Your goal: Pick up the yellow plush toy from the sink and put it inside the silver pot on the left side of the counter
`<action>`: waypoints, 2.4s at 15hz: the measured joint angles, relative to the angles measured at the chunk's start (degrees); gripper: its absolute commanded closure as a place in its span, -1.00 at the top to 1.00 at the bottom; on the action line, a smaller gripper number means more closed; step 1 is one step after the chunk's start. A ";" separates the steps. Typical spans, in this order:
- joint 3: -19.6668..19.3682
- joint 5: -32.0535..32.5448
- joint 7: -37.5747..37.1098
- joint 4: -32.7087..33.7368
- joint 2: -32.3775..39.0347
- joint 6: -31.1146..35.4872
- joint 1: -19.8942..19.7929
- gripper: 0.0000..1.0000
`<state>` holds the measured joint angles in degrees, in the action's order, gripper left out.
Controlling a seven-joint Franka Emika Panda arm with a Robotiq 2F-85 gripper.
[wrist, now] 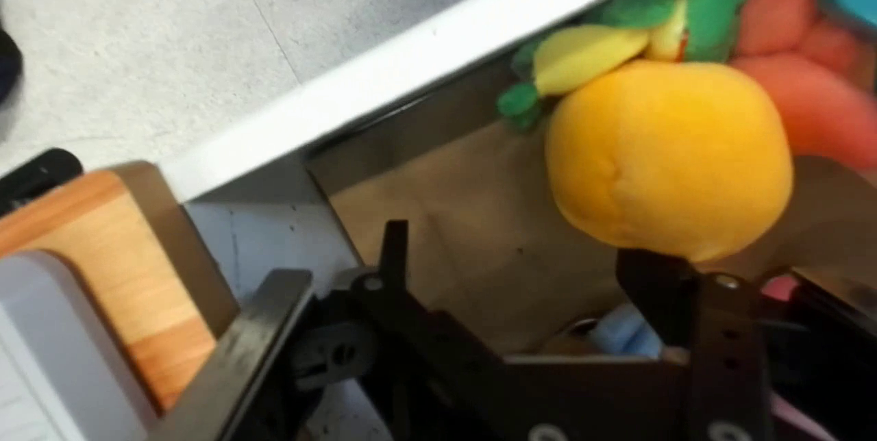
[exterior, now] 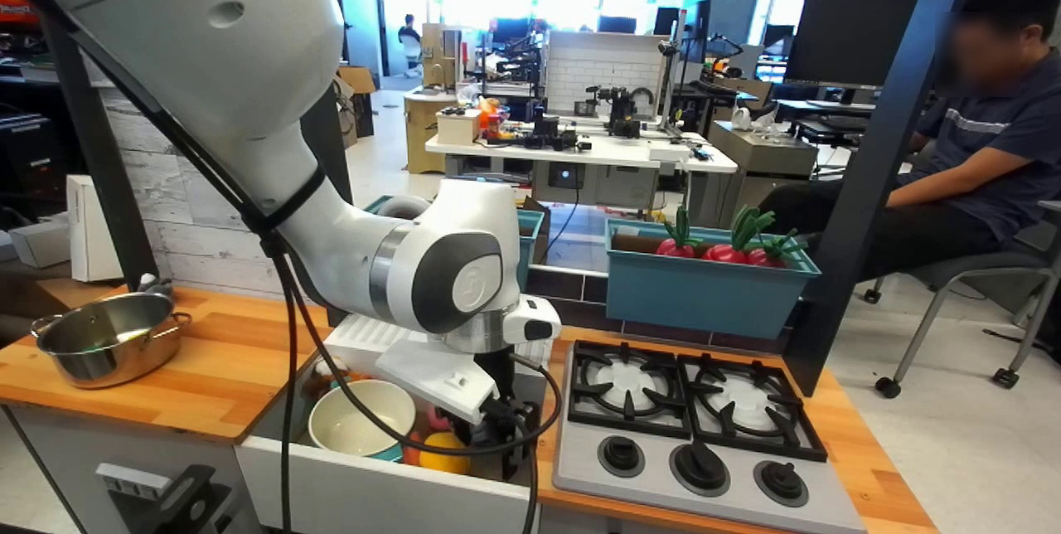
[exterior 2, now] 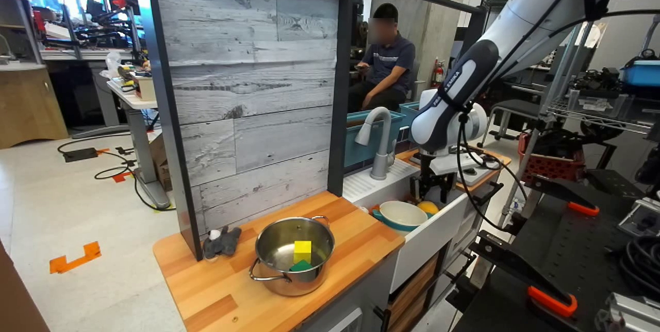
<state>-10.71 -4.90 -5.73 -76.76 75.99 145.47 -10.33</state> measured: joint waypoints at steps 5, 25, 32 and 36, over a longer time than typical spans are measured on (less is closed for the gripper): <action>8.76 0.11 16.58 -3.39 -1.74 6.66 -7.78 1.00; 18.32 -4.96 34.63 -5.24 -4.34 1.89 -18.86 1.00; 19.08 -5.06 32.34 -2.14 -1.79 2.99 -18.85 0.45; 19.57 -5.47 32.32 -0.08 -0.09 6.08 -18.90 -0.16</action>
<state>8.86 -10.37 26.59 -76.84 75.90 151.55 -29.23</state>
